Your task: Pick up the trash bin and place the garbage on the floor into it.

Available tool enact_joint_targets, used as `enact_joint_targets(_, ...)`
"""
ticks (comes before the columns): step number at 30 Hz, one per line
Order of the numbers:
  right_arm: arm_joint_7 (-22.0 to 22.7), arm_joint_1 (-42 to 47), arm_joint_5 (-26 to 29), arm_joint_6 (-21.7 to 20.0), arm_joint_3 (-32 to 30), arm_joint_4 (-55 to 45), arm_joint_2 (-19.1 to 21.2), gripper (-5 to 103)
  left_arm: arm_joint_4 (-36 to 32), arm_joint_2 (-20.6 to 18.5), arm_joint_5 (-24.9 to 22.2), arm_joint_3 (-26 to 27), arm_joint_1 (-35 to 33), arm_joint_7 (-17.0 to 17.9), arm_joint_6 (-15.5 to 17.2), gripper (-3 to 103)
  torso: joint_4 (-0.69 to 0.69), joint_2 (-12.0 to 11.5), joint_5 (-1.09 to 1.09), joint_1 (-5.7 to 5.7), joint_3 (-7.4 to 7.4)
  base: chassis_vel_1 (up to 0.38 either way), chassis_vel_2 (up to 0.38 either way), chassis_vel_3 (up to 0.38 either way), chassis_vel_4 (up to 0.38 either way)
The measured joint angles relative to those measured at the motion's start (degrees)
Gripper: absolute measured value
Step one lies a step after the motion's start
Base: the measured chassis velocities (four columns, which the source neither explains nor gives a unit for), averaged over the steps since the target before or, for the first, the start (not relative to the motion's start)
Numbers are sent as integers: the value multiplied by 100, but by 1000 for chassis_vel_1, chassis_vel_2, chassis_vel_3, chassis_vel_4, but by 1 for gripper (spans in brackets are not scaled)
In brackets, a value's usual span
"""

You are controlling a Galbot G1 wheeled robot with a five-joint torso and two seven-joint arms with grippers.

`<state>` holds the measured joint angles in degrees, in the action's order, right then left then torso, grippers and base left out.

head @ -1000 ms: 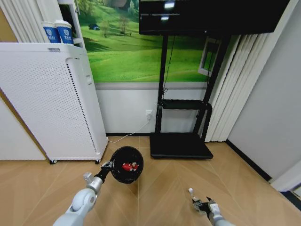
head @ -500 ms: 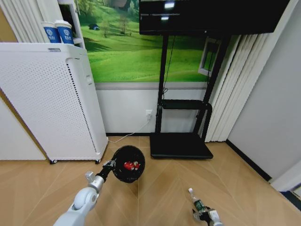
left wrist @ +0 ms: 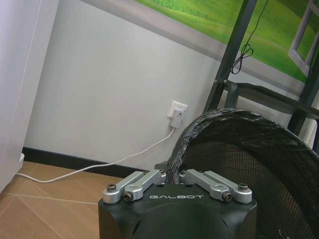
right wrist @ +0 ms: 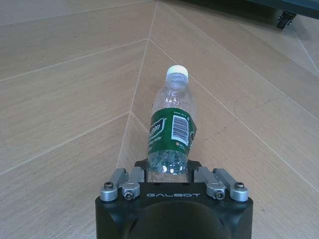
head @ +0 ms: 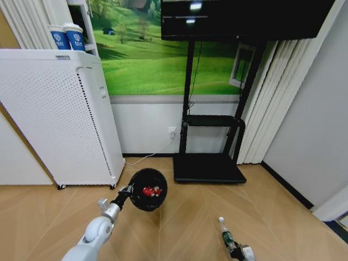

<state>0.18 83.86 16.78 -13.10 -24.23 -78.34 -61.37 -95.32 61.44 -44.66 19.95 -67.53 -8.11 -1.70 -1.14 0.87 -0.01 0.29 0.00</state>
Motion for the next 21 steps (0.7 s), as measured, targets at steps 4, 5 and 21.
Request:
enact_joint_targets(4, -34, 32, 88, 26, -51, -102, -9, 29, 59, -4, -1, 0, 13, 5, -3, 4, 0, 0, 3, 0, 0, 0, 0, 0, 0)
enact_joint_targets(5, -34, 32, 88, 26, -51, -102, -9, 29, 59, -4, -1, 0, 13, 5, -3, 4, 0, 0, 3, 0, 0, 0, 0, 0, 0)
enact_joint_targets(21, -1043, 900, 212, 2272, -322, -3036, -290, 29, 866, 185, 214, -495, 587, 199, -56, 4, 1, 0, 0, 0, 0, 0, 0, 0, 0)
